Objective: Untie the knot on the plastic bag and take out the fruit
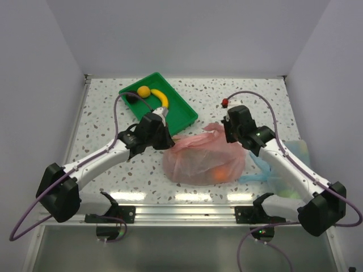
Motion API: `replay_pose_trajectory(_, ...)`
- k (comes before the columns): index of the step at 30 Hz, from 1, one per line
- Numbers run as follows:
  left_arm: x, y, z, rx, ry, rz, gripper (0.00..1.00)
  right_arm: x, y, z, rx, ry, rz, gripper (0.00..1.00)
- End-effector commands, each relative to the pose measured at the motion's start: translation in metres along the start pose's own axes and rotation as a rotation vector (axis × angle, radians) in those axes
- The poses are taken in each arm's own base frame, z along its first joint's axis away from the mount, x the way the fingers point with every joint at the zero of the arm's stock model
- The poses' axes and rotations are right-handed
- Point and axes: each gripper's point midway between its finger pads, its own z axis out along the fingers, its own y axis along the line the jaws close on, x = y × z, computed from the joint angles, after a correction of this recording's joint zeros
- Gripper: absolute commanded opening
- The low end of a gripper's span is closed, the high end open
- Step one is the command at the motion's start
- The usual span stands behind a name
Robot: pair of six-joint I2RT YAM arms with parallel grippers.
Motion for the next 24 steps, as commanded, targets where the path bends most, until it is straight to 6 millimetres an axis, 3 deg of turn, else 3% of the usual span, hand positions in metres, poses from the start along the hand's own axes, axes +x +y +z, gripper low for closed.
replay_pose_trajectory(1,0.002,0.017,-0.014,-0.053,-0.032,-0.015,0.00,-0.038,-0.056,-0.027,0.157,-0.171,0.265,0.00)
replay_pose_trajectory(4,-0.004,0.019,-0.019,-0.055,-0.045,-0.024,0.00,-0.059,-0.090,-0.051,0.221,-0.270,0.455,0.00)
replay_pose_trajectory(8,-0.017,0.014,-0.024,-0.048,-0.074,-0.046,0.00,-0.090,-0.111,-0.090,0.258,-0.446,0.584,0.00)
replay_pose_trajectory(12,-0.033,-0.002,-0.030,0.000,-0.108,-0.078,0.00,-0.130,-0.114,-0.129,0.194,-0.629,0.600,0.00)
replay_pose_trajectory(14,-0.040,-0.011,-0.032,0.034,-0.125,-0.081,0.00,-0.140,-0.108,-0.135,0.150,-0.654,0.570,0.00)
replay_pose_trajectory(17,-0.037,-0.013,-0.031,0.062,-0.132,-0.104,0.00,-0.129,-0.097,-0.122,0.109,-0.593,0.540,0.00)
replay_pose_trajectory(19,-0.026,-0.008,-0.031,0.066,-0.115,-0.111,0.04,-0.105,-0.088,-0.101,0.088,-0.499,0.539,0.00)
replay_pose_trajectory(20,-0.021,-0.007,-0.032,0.074,-0.108,-0.109,0.17,-0.097,-0.081,-0.094,0.063,-0.465,0.531,0.00)
replay_pose_trajectory(22,-0.015,-0.003,-0.043,0.083,-0.126,-0.104,0.31,-0.069,-0.072,-0.078,0.044,-0.382,0.533,0.00)
replay_pose_trajectory(23,-0.016,0.000,-0.048,0.073,-0.148,-0.102,0.51,-0.061,-0.068,-0.075,0.029,-0.361,0.529,0.00)
replay_pose_trajectory(24,-0.018,0.001,-0.054,0.069,-0.171,-0.093,0.63,-0.050,-0.062,-0.068,0.006,-0.330,0.525,0.00)
